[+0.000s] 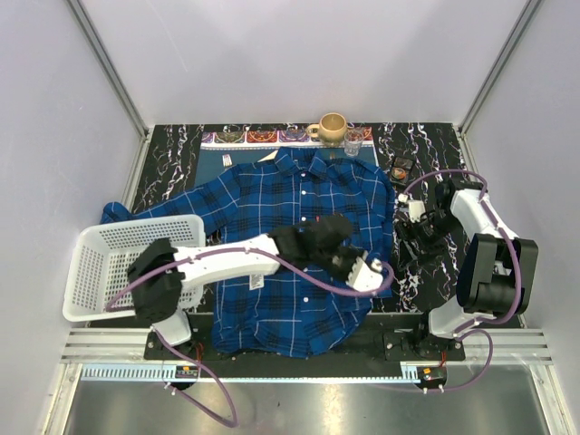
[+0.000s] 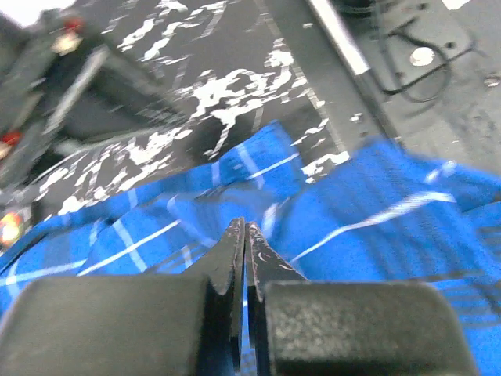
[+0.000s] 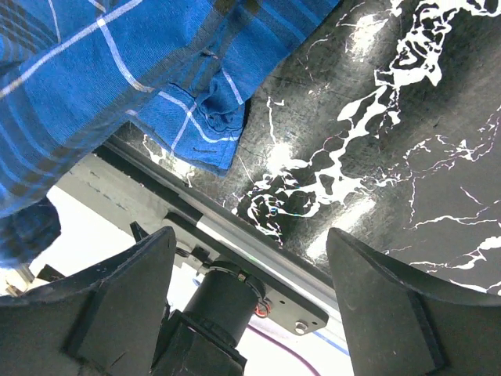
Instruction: Pin the brooch onto the clothing
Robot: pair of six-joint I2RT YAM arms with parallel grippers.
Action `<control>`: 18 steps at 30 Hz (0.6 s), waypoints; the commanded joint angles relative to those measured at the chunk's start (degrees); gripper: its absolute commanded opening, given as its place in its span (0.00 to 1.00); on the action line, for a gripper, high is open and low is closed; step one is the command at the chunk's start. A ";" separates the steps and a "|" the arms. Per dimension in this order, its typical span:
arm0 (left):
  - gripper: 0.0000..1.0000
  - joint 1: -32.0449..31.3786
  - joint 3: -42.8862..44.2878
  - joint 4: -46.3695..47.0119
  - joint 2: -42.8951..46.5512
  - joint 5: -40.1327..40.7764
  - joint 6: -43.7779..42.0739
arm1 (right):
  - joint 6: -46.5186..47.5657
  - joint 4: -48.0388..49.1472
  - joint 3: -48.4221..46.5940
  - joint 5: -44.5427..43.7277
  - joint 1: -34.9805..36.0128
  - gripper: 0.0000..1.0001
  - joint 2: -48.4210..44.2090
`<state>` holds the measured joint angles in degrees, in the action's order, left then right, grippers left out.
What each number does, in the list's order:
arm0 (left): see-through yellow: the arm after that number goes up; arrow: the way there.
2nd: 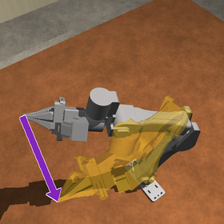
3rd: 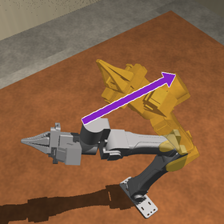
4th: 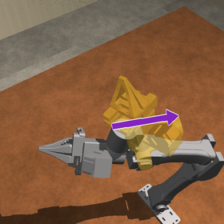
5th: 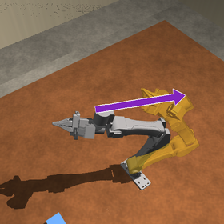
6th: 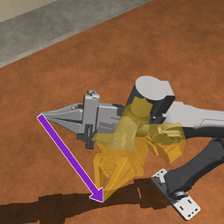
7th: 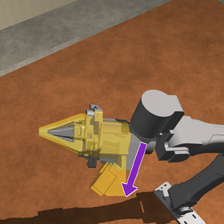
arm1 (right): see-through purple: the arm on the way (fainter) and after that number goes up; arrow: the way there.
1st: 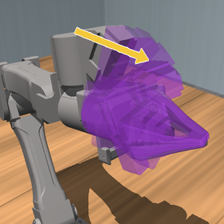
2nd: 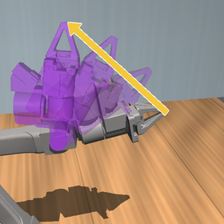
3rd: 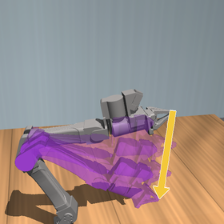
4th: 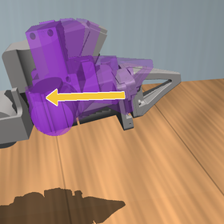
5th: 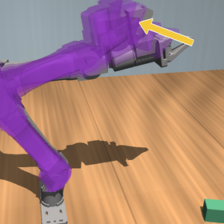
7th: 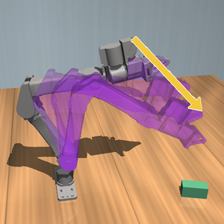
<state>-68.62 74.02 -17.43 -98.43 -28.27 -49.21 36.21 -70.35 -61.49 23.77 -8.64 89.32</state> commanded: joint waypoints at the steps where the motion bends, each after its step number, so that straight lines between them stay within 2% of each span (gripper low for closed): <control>1: 0.00 4.54 -5.01 5.22 6.48 -1.52 4.83 | 1.50 -0.06 -0.56 1.90 3.44 0.83 -2.04; 8: 0.00 10.25 -14.24 2.84 10.97 -2.49 2.63 | -0.35 6.62 4.80 -1.00 12.59 0.75 -1.25; 12: 0.00 10.61 -16.80 2.84 13.09 -4.86 1.49 | -0.79 8.47 5.42 0.31 12.86 0.72 2.61; 13: 0.17 10.18 -17.24 3.10 13.44 -5.21 0.88 | -0.96 8.65 5.25 0.14 12.86 0.72 3.05; 16: 0.52 5.97 -14.97 3.02 12.13 -4.42 0.61 | -1.49 7.51 3.93 0.22 12.60 0.71 2.71; 18: 0.58 4.29 -13.38 3.63 10.12 -4.60 0.52 | -0.27 6.19 2.61 1.18 11.90 0.72 0.34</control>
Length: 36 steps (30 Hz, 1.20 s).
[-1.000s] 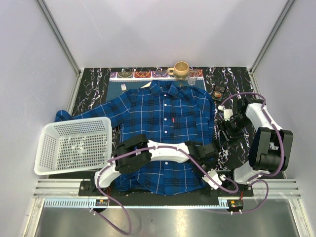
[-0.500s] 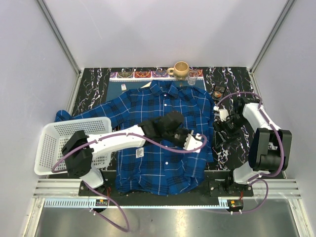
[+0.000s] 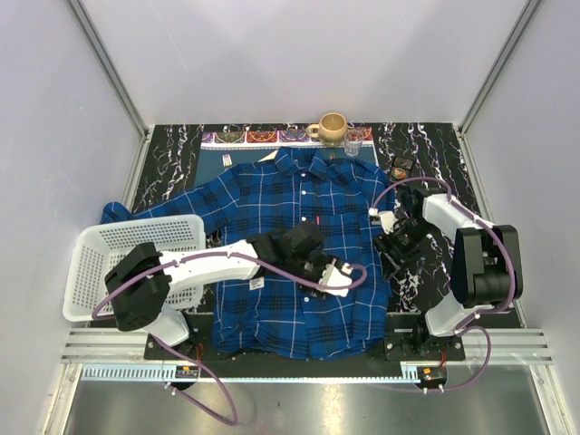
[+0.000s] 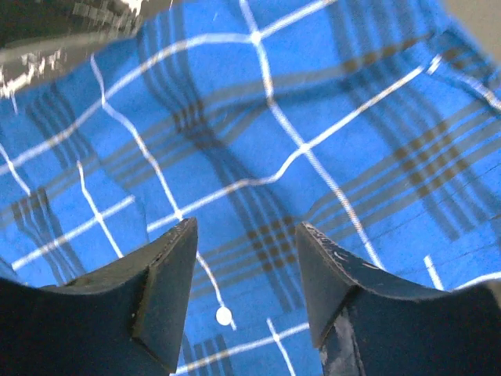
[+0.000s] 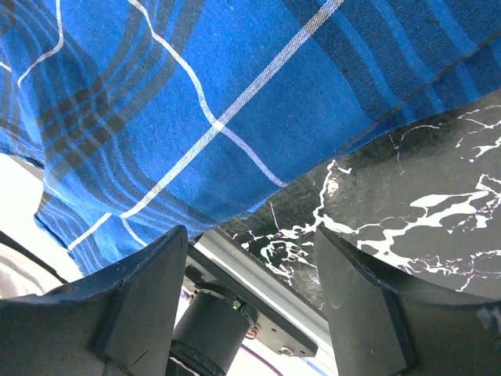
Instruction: Pin the brooch onto the clothing
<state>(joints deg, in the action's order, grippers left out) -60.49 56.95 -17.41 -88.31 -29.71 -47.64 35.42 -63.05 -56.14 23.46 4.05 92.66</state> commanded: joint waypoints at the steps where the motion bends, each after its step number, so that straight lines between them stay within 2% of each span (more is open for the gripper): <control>1: 0.61 -6.02 5.35 4.92 -0.97 -2.03 -1.14 | 1.22 -2.77 -3.36 1.85 -1.32 0.72 -3.80; 6: 0.62 -9.21 12.21 10.02 -7.65 0.01 -1.84 | 2.90 -7.96 -5.91 3.16 -3.61 0.65 -6.79; 9: 0.65 -11.31 16.25 7.75 -11.96 -1.22 -9.99 | 2.99 -8.94 -5.91 3.26 -5.63 0.67 -7.50; 14: 0.75 -15.62 30.48 -15.33 -21.52 0.36 -24.92 | 2.55 -9.90 -7.49 3.52 -7.57 0.70 -6.62; 15: 0.78 -15.80 32.85 -18.59 -22.68 -0.25 -26.27 | 2.55 -9.82 -7.58 3.52 -7.57 0.71 -6.53; 16: 0.87 -15.97 36.01 -21.50 -23.65 -1.30 -26.71 | 2.55 -9.47 -7.67 3.43 -7.57 0.71 -6.44; 18: 0.88 -16.06 38.05 -23.28 -25.68 -2.01 -28.29 | 2.20 -9.03 -7.49 3.17 -7.83 0.71 -6.44; 25: 0.84 -17.99 43.59 -29.87 -31.47 -0.27 -34.45 | 2.29 -9.29 -7.41 3.34 -8.27 0.72 -5.91; 33: 0.81 -18.79 49.65 -32.60 -37.45 3.17 -37.97 | 2.55 -8.85 -6.79 3.17 -8.45 0.72 -7.06; 35: 0.75 -19.14 50.28 -33.30 -38.77 3.52 -38.49 | 2.72 -8.76 -6.44 3.08 -8.62 0.72 -7.14; 36: 0.67 -19.14 50.71 -34.09 -39.12 3.70 -38.93 | 2.73 -8.85 -6.26 2.91 -8.71 0.72 -7.41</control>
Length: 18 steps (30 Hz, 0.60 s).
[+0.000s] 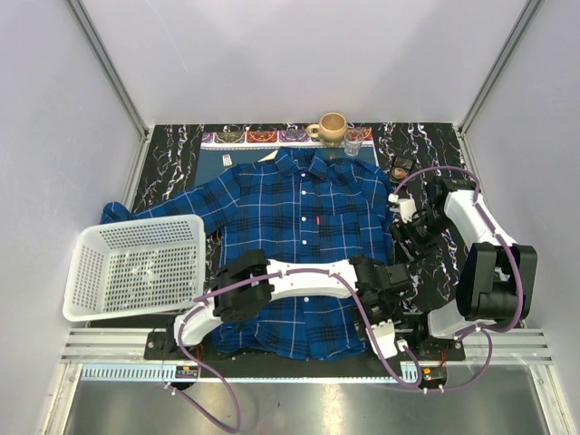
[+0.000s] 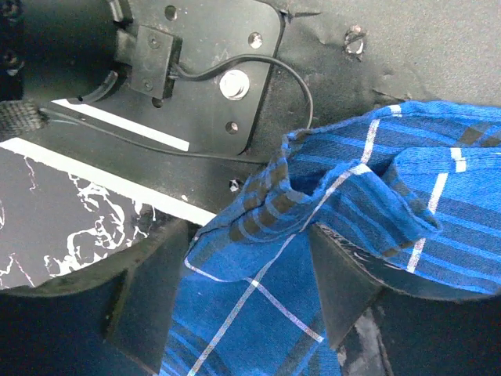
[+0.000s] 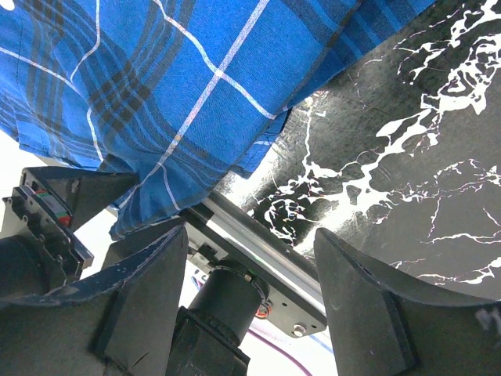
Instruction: Pin the brooch onto the clothing
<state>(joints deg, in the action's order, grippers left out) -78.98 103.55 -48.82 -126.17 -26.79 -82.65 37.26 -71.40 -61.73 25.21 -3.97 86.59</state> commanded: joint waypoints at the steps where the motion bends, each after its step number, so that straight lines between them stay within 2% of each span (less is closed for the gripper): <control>1: 0.53 -0.82 4.12 -2.77 -1.53 1.12 -4.36 | 0.89 -0.41 -0.41 1.16 -0.69 0.72 -1.51; 3: 0.39 -0.83 3.86 -2.95 -1.80 1.39 -4.89 | 0.98 -0.50 -0.14 0.98 -0.78 0.72 -2.03; 4: 0.24 -0.91 3.86 -2.86 -1.54 1.73 -4.80 | 0.98 -0.50 -0.14 0.98 -0.78 0.72 -2.21; 7: 0.00 -0.74 3.42 -2.95 1.00 2.09 -2.61 | 1.15 -0.67 -0.49 1.42 -0.78 0.72 -2.30; 11: 0.00 0.40 -1.84 -1.46 9.51 1.65 2.56 | 1.68 -0.85 -0.93 2.30 -0.78 0.71 -0.81; 12: 0.00 0.93 -5.43 -0.67 13.98 1.39 3.02 | 2.03 -0.68 -0.84 2.56 -0.78 0.71 -0.81; 15: 0.00 4.17 -14.03 3.45 21.73 0.16 7.24 | 2.12 1.51 0.21 2.12 -0.78 0.70 -1.16; 16: 0.00 6.71 -16.08 4.34 26.63 -0.54 8.90 | 2.12 1.87 0.47 2.21 -0.78 0.70 -1.16; 18: 0.00 10.92 -21.18 5.13 30.79 -0.99 9.44 | 2.21 2.31 0.48 3.26 -0.78 0.69 -0.63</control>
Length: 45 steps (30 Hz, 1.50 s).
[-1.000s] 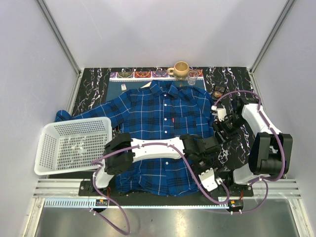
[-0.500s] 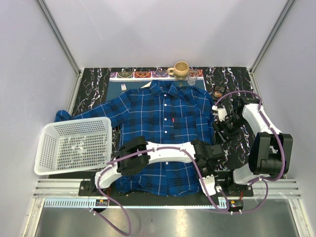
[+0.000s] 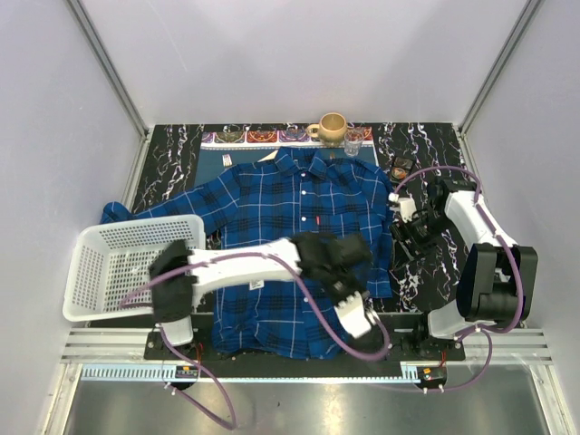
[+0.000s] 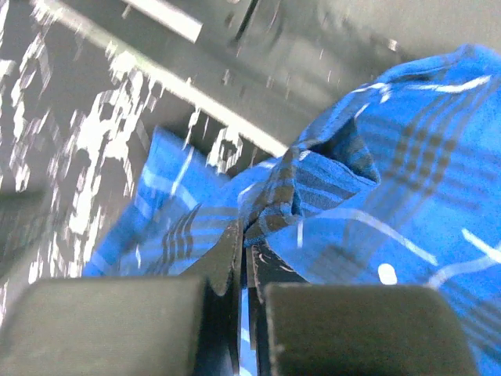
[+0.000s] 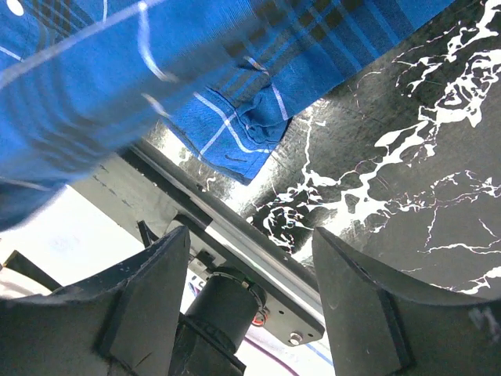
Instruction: Pin the brooch onto the clothing
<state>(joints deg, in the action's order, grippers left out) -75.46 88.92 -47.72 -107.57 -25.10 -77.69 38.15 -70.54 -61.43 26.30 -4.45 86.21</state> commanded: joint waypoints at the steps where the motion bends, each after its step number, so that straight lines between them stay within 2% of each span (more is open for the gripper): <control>1: 0.00 8.83 -7.96 3.96 15.51 -2.76 4.74 | 1.40 1.81 0.43 2.35 -0.30 0.69 0.00; 6: 0.00 18.13 -16.14 3.25 21.17 -2.23 4.56 | 1.40 4.27 2.62 3.23 1.01 0.68 2.72; 9: 0.00 20.96 -19.13 3.25 21.79 -2.58 5.79 | -0.26 8.20 5.16 1.74 4.09 0.70 4.66; 12: 0.00 22.37 -20.81 3.43 21.35 -2.23 7.28 | -3.77 13.91 7.80 -1.95 10.41 0.72 5.45; 18: 0.00 24.48 -21.69 4.04 22.05 -3.02 8.69 | -9.50 22.55 10.62 -9.25 14.46 0.73 8.53; 21: 0.00 25.01 -21.69 4.31 21.88 -2.94 8.87 | -10.55 25.36 12.03 -11.10 14.82 0.54 9.32; 23: 0.00 25.10 -21.60 4.39 21.88 -3.02 9.14 | -10.64 25.46 11.95 -11.71 14.82 0.16 10.37; 24: 0.00 25.19 -21.69 4.39 21.96 -3.11 9.48 | -10.73 25.28 11.60 -12.15 14.73 0.00 10.20; 27: 0.00 25.19 -22.13 4.39 22.31 -3.11 9.66 | -10.91 23.18 9.94 -13.03 12.72 0.00 6.01; 30: 0.00 25.36 -23.27 4.39 23.19 -2.85 9.23 | -9.24 18.53 6.17 -13.64 7.62 0.00 -0.49; 36: 0.00 25.28 -23.80 5.18 23.55 -5.03 10.80 | 0.41 7.71 -3.32 -17.51 -3.72 0.00 -8.60; 40: 0.00 24.66 -22.92 5.97 22.76 -7.59 11.77 | 4.64 2.62 -8.26 -21.19 -6.97 0.00 -10.63; 45: 0.00 21.85 -20.12 6.85 20.82 -8.82 13.70 | 9.21 1.90 -15.29 -25.95 -11.62 0.00 -8.88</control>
<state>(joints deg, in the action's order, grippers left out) -51.72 65.21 -43.31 -86.32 -29.41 -66.08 41.36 -65.21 -71.59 5.65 -12.64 76.20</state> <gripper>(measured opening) 0.009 0.020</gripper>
